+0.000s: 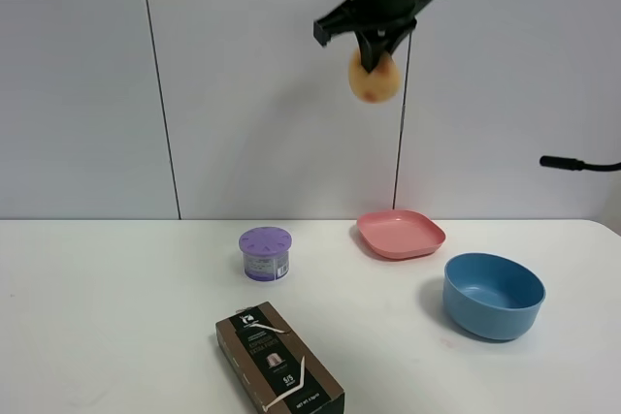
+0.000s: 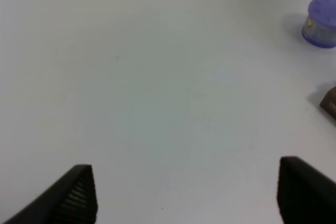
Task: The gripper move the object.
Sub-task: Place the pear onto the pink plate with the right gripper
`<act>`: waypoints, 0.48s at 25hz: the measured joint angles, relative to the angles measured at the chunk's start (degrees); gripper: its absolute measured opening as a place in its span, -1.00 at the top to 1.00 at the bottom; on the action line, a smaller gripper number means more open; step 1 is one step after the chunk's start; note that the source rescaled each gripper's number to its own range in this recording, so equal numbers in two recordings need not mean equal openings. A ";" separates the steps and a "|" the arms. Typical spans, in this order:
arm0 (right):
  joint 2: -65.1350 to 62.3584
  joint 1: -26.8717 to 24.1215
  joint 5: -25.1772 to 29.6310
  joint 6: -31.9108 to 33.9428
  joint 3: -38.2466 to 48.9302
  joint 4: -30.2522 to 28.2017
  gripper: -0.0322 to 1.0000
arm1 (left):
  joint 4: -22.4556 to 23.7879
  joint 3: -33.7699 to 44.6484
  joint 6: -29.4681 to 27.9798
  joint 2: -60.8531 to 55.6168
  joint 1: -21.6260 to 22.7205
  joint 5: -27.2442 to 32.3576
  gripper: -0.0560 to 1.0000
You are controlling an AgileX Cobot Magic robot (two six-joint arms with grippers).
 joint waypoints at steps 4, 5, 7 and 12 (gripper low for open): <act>0.00 -2.97 -2.65 3.10 10.06 -0.13 0.94 | 0.00 0.00 0.00 0.00 0.00 0.00 -1.00; 0.00 -3.67 -4.73 4.24 12.53 -0.45 0.94 | 0.00 0.00 0.00 0.00 0.00 0.00 -1.00; 0.00 -4.77 -9.22 6.38 16.89 -1.08 0.94 | 0.00 0.00 0.00 0.00 0.00 0.00 -1.00; 0.00 -7.40 -22.76 11.19 26.32 -1.41 0.94 | 0.00 0.00 0.00 0.00 0.00 0.00 -1.00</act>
